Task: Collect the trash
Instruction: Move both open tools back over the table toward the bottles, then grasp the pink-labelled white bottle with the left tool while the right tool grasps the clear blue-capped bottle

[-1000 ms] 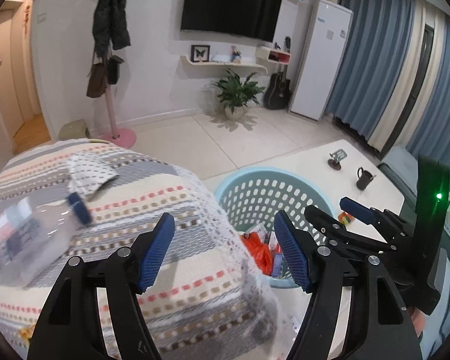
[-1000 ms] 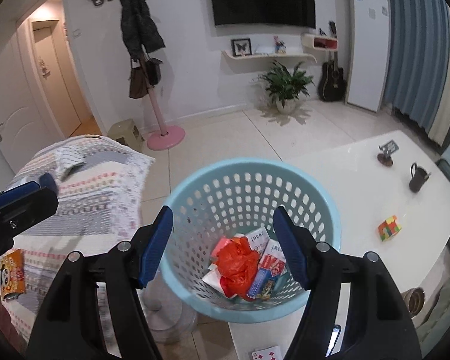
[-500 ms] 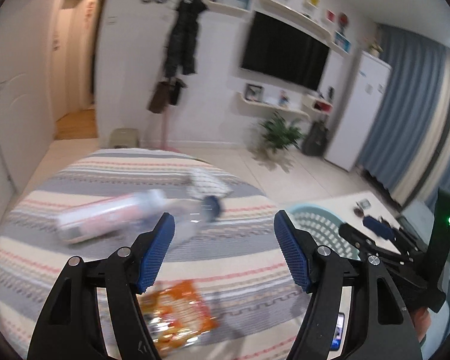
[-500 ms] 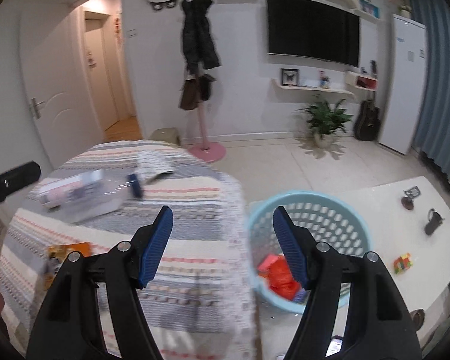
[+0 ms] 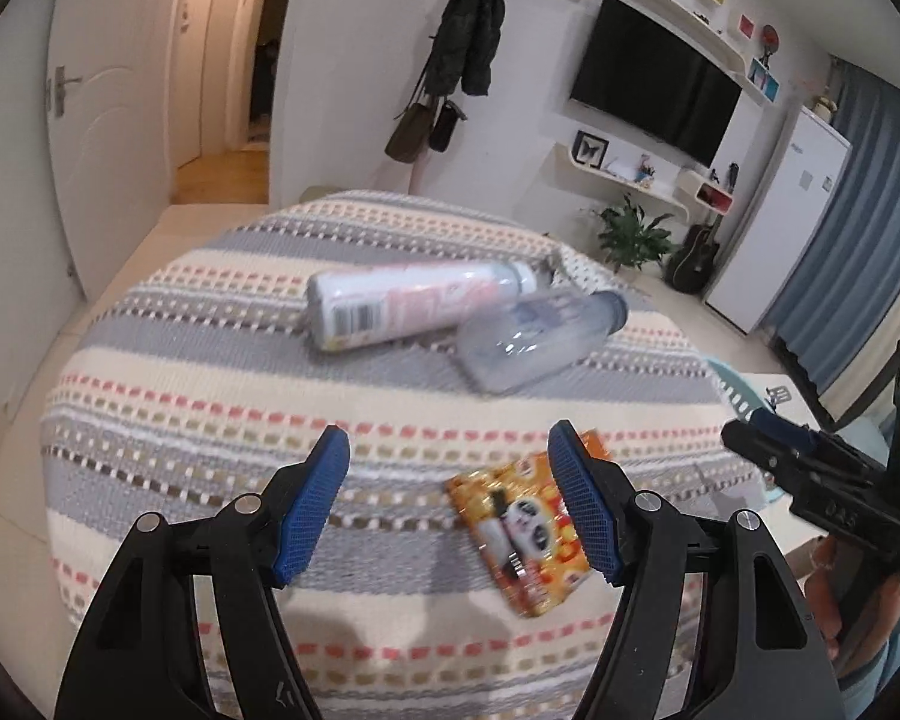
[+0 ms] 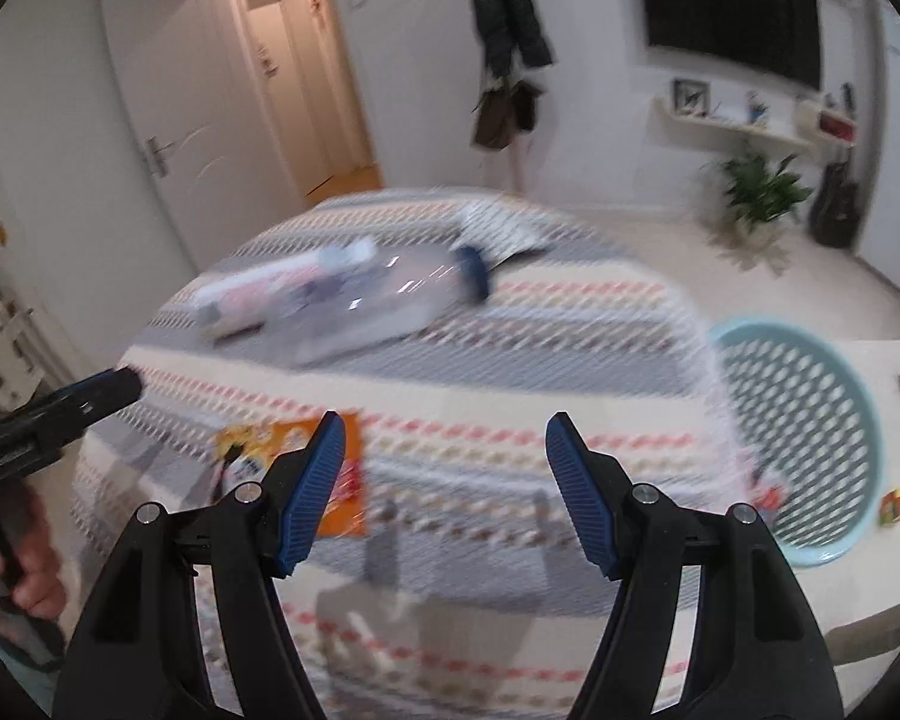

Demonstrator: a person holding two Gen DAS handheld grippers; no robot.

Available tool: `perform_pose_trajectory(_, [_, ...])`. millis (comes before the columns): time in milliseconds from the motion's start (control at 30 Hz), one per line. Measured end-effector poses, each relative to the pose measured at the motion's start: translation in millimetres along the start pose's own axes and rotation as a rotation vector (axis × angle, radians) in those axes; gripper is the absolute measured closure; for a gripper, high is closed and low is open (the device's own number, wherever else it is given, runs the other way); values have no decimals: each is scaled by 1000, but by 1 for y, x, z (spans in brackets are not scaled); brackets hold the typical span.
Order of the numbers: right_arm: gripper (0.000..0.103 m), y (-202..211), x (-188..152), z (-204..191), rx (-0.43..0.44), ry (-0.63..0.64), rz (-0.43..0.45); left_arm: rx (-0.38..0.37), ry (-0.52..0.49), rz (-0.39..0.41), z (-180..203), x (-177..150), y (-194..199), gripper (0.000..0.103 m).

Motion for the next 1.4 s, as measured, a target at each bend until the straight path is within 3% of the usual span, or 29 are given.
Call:
perform_pose_trajectory(167, [37,-10,-10,-33,2,72,-28,5,-8,14,-12,13,-10,36])
perform_pose_trajectory(200, [37,-11,-9,-36,0,75,-27,0,-33,14,-13,21,-15,29])
perform_pose_trajectory(267, [37,-17,0,-39,3,52,-30,12,-89,13,-15,35,-27,25])
perform_pose_trajectory(400, [26,-41,27,-29,25,-82,-50,17,-263,-4,-14,61,-58,25])
perform_pose_trajectory(467, [21,-53,40,-22,28,-158,-59,-7,-332,-50,-17,67,-79,25])
perform_pose_trajectory(633, [16,-94,63,-6,8,-335,-108,-45,-407,-162,-22,72,-122,31])
perform_pose_trajectory(800, [15,-133,68,0,-28,-456,-187,-99,-464,-223,-16,74,-149,31])
perform_pose_trajectory(933, [14,-162,67,1,-31,-542,-251,-100,-508,-256,-6,70,-165,36])
perform_pose_trajectory(1133, [15,-175,76,-12,-108,-477,-260,-135,-434,-289,-1,61,-171,53])
perform_pose_trajectory(1233, [26,-172,75,-13,-79,-458,-266,-118,-356,-289,-10,58,-164,54])
perform_pose_trajectory(1300, [32,-167,74,-10,-48,-441,-275,-103,-239,-293,-26,58,-156,54])
perform_pose_trajectory(1400, [39,-163,76,-14,12,-347,-310,-76,-150,-278,-39,55,-140,55])
Point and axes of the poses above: each gripper's, at about its wrist camera, not at the fingertips, and y roughly against the way its jaws point, z to its right, x to its top, the point moved 3 cm from there along -y, roughly the way its jaws point, and after that the axes turned 7 degrees about z, right-handed, at the moved point
